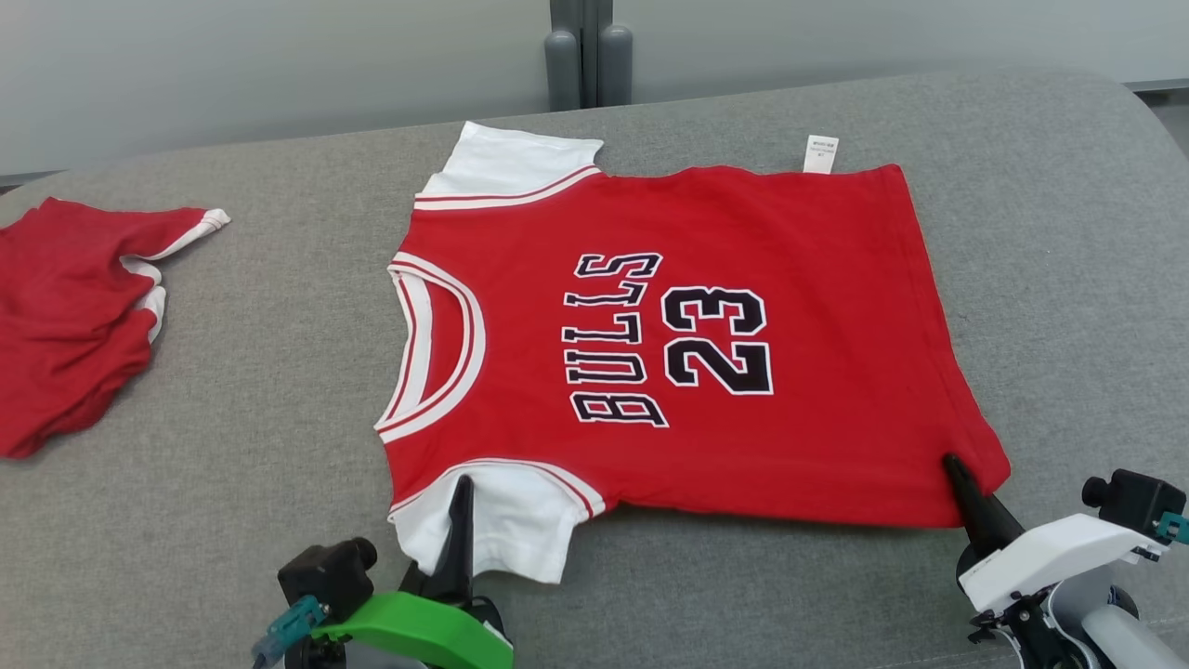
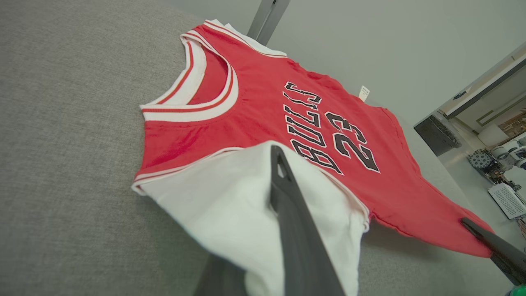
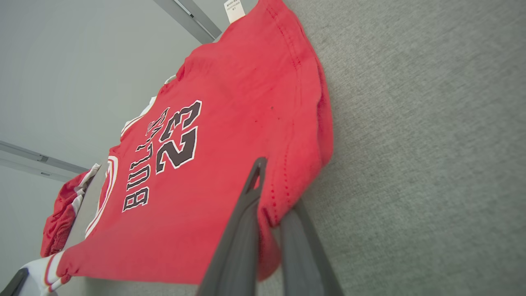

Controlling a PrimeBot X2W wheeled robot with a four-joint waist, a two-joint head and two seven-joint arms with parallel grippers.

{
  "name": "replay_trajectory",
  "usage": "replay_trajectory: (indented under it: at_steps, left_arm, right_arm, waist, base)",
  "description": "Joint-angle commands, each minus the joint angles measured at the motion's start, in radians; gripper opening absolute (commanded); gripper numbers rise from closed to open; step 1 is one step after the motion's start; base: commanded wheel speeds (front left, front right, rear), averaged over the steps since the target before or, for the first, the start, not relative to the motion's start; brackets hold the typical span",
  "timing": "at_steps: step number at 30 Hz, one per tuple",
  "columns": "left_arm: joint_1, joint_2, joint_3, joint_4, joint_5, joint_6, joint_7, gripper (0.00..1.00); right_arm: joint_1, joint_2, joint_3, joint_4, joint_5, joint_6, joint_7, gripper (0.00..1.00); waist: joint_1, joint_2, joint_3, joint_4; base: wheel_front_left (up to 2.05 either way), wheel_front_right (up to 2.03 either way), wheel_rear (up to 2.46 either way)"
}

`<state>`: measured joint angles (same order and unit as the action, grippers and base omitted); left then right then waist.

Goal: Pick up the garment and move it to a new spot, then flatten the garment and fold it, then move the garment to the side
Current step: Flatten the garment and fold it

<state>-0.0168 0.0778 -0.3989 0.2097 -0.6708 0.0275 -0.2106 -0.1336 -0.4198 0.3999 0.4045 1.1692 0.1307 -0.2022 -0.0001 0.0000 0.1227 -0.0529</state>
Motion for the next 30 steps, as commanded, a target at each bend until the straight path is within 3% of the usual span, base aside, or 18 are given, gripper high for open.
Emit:
replay_trajectory:
  at_steps: [1, 13, 26, 27, 29, 30]
  left_arm:
    - [-0.029, 0.01, 0.002, 0.009, 0.002, -0.006, 0.009, 0.0]
    - [-0.209, 0.053, -0.01, 0.115, 0.024, -0.042, 0.089, 0.0]
    - [-0.442, 0.058, -0.038, 0.279, 0.044, -0.084, 0.144, 0.0]
    - [-0.457, 0.059, -0.041, 0.297, 0.048, -0.087, 0.144, 0.0]
    - [-0.482, 0.057, -0.04, 0.329, 0.05, -0.089, 0.142, 0.03]
    - [-0.493, 0.058, -0.042, 0.341, 0.059, -0.086, 0.135, 0.82]
  right_arm:
    - [-0.017, 0.004, -0.007, -0.001, -0.003, 0.0, 0.01, 0.0]
    - [-0.112, 0.036, -0.035, 0.045, 0.009, 0.0, 0.128, 0.0]
    - [-0.281, 0.065, -0.055, 0.144, 0.001, 0.0, 0.242, 0.0]
    - [-0.295, 0.068, -0.059, 0.154, 0.0, 0.0, 0.244, 0.06]
    - [-0.315, 0.074, -0.068, 0.182, -0.002, 0.0, 0.248, 1.0]
    - [-0.325, 0.076, -0.071, 0.19, -0.006, 0.0, 0.245, 1.0]
  waist:
    - [0.0001, 0.0, 0.005, -0.004]
    - [0.0001, 0.0, 0.041, -0.03]
    - [0.0001, 0.0, 0.106, -0.035]
    - [0.0001, 0.0, 0.109, -0.034]
    - [0.0001, 0.0, 0.113, -0.033]
    - [0.0001, 0.0, 0.113, -0.033]
  base:
    - [0.0, 0.0, 0.0]
    - [0.0, 0.0, 0.0]
    - [0.0, 0.0, 0.0]
    - [0.0, 0.0, 0.0]
    - [0.0, 0.0, 0.0]
    - [0.0, 0.0, 0.0]
